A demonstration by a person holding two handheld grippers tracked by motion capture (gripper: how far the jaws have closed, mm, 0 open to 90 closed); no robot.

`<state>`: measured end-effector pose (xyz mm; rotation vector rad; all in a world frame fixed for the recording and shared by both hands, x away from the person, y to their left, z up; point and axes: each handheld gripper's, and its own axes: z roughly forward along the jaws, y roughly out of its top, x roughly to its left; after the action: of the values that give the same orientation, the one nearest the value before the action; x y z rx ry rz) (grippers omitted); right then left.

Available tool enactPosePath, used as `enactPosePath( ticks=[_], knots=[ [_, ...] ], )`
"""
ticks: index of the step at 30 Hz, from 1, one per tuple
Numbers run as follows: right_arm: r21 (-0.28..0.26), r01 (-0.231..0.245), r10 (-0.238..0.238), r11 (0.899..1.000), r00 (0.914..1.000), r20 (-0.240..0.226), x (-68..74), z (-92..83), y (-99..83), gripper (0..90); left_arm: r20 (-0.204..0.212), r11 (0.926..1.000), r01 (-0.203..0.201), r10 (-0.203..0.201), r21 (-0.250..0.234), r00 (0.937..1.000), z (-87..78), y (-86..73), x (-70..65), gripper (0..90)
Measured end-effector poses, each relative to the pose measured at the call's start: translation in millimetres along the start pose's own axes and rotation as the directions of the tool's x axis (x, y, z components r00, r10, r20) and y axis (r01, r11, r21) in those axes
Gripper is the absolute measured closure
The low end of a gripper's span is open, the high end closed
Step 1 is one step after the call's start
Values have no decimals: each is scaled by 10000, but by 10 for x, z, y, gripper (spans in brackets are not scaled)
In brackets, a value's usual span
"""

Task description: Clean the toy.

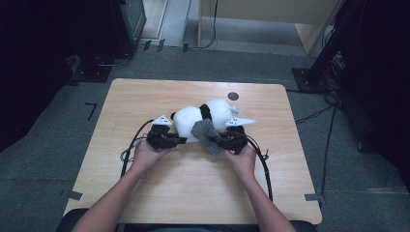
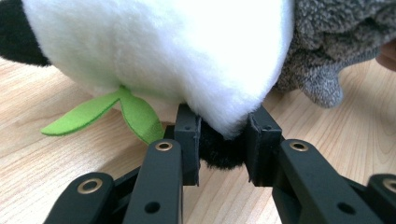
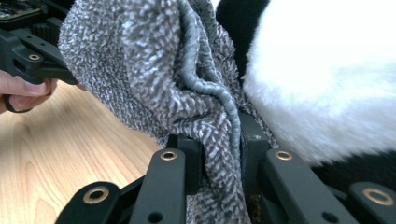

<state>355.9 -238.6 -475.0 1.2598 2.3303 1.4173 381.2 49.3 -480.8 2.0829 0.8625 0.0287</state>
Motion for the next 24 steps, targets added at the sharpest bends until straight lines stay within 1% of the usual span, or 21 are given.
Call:
enactPosePath(
  ticks=[3, 6, 8, 10, 11, 12, 16, 18, 21, 24],
  knots=[
    [-10, -44, 44, 10000, 10000, 71, -32, -41, 0, 772, -14, 10000, -17, 17, -9, 10000, -8, -2, 19, 712],
    [-205, -225, 229, 9995, 9995, 211, -106, -110, 1, 771, -64, 10000, 51, -51, -28, 10000, -17, -5, 46, 712],
    [-401, -497, 513, 9980, 9978, 422, -177, -175, 0, 771, -68, 9999, 106, -106, -50, 9999, -27, -8, 63, 714],
    [-577, -827, 857, 9949, 9950, 511, -260, -228, -7, 770, -40, 9999, 108, -108, -60, 9999, -29, -8, 70, 715],
    [-611, -874, 908, 9943, 9944, 543, -290, -237, -13, 770, -28, 9999, 94, -94, -54, 10000, -26, -8, 68, 715],
    [-608, -902, 937, 9941, 9940, 572, -302, -238, -18, 770, -29, 10000, 80, -80, -52, 10000, -21, -8, 64, 715],
    [-584, -736, 781, 9956, 9938, 792, -314, -233, -22, 770, -12, 10000, 73, -73, -21, 10000, -25, -10, 65, 716],
    [-581, -815, 867, 9950, 9919, 930, -349, -248, -30, 770, -1, 9999, 96, -96, -36, 10000, -27, -12, 71, 717],
    [-617, -1151, 1219, 9914, 9853, 1198, -431, -272, -48, 770, 39, 9999, 97, -97, -97, 9999, -35, -18, 96, 718],
    [-647, -1260, 1339, 9899, 9816, 1359, -492, -272, -56, 770, 54, 9999, 68, -68, -107, 10000, -48, -18, 104, 719]
  ],
)
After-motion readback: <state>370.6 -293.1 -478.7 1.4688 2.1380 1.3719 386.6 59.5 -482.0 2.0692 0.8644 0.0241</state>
